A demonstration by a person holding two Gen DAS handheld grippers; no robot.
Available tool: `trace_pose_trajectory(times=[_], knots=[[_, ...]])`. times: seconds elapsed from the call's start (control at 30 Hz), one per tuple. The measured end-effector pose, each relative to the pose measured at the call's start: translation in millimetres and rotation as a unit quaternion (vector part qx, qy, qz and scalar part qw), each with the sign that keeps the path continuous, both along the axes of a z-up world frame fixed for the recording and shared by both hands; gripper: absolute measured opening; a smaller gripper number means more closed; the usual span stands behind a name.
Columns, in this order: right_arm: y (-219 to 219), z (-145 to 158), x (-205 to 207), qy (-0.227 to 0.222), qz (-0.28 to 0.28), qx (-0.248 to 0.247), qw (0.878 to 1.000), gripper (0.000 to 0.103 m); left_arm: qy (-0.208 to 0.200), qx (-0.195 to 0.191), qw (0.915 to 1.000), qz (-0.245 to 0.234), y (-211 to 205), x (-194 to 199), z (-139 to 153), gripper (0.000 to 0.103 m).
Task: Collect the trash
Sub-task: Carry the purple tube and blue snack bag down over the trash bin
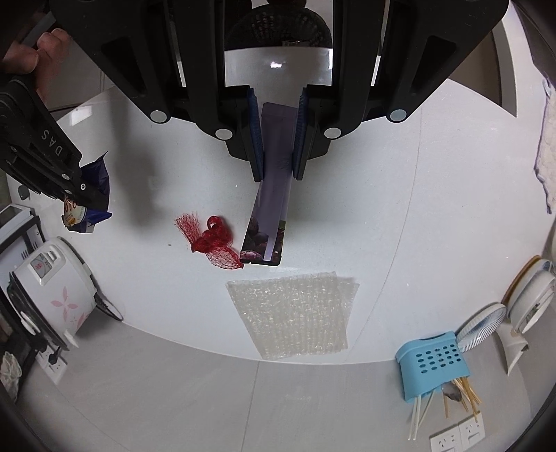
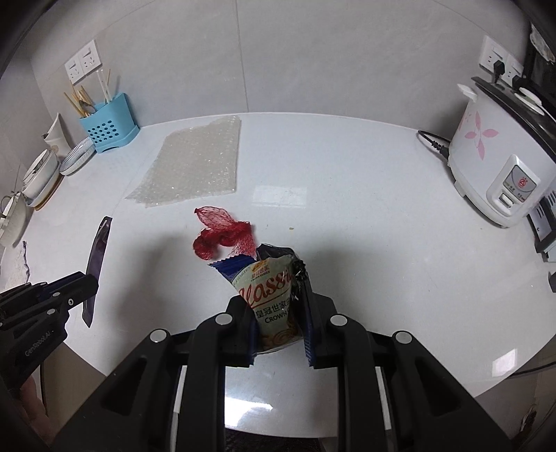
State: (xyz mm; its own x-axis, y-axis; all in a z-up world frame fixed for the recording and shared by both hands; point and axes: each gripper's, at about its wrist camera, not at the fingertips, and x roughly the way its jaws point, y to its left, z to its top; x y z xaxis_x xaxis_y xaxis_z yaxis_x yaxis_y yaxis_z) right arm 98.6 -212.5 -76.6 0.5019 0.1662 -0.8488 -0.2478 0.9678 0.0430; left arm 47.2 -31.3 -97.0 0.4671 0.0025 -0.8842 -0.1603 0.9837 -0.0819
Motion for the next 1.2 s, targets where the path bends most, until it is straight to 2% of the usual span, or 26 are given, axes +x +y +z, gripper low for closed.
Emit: trace_pose_trajectory(times=[0.6,0.93,1.2], knots=[[15.0,28.3,-96.2,-0.039,-0.011,0.005,0.999,0.018,-0.029,-0.003,0.9993,-0.024,8.1,-98.6,18.8,0.016],[23.7,22.1,-151.0,-0.045,-0.01,0.005,0.999,0.019,-0.025,-0.01,0.9992,-0.031,12.5,-148.9,8.2,0.016],[24.5,9.3,-178.4,-0.038,-0.005,0.012,0.999,0.019,-0.023,-0.015,0.999,-0.035,11.4,-177.1,-4.9,0.016]])
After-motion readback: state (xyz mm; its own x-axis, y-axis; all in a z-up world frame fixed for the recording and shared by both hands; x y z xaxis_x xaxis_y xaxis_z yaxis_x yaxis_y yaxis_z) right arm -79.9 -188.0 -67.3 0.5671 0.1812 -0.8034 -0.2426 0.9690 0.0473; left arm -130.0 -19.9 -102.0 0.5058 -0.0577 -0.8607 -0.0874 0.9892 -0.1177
